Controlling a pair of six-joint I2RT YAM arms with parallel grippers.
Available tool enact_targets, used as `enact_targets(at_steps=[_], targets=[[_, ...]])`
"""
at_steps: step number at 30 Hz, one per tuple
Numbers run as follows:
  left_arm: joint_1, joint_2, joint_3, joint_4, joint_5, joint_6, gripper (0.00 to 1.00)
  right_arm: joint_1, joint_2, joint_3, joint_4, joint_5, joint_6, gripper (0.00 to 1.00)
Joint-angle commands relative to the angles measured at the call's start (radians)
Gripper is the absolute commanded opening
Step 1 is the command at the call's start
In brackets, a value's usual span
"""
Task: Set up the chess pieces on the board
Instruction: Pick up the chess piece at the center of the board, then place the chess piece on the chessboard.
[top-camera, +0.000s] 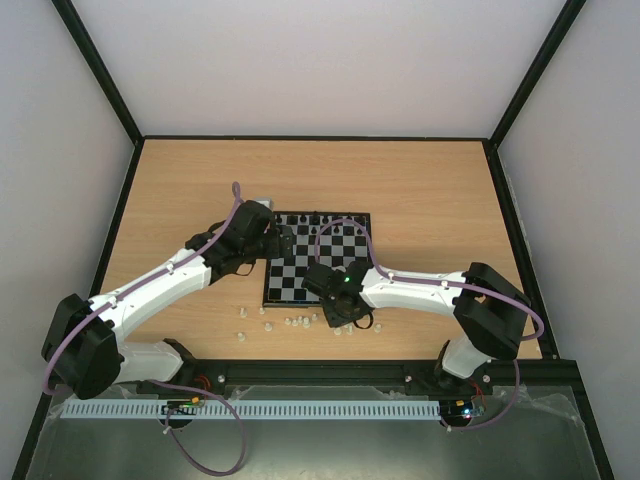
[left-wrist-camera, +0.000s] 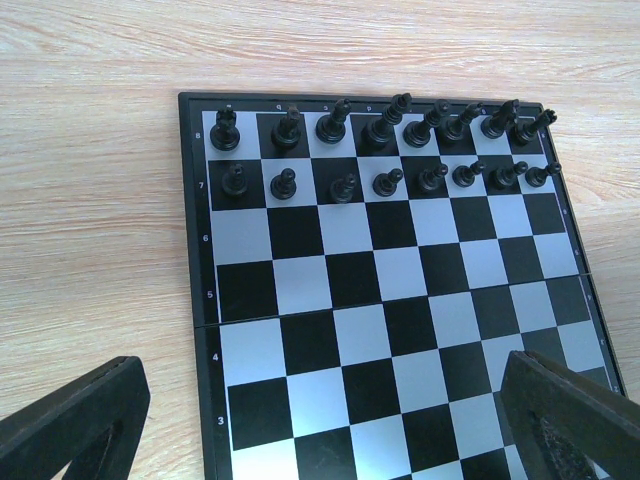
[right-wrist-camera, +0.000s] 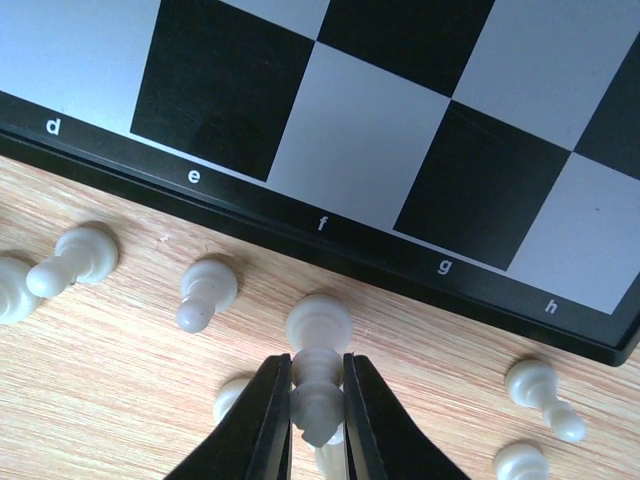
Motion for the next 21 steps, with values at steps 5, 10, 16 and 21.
enact_targets(at_steps=[5,10,16,21], targets=[[-0.004,0.009,-0.003,-0.003,-0.004,-0.003,1.00,0.005,-0.022,0.004,-0.032,0.031,-0.002,0.10],[-0.003,0.006,-0.001,-0.005,-0.007,-0.003,0.99,0.006,-0.055,0.029,-0.066,0.037,-0.005,0.09],[-0.003,0.007,-0.001,-0.003,-0.009,-0.004,0.99,0.005,-0.085,0.063,-0.094,0.038,-0.015,0.09],[-0.004,0.016,0.005,-0.002,-0.010,-0.002,1.00,0.005,-0.104,0.077,-0.100,0.037,-0.019,0.09]])
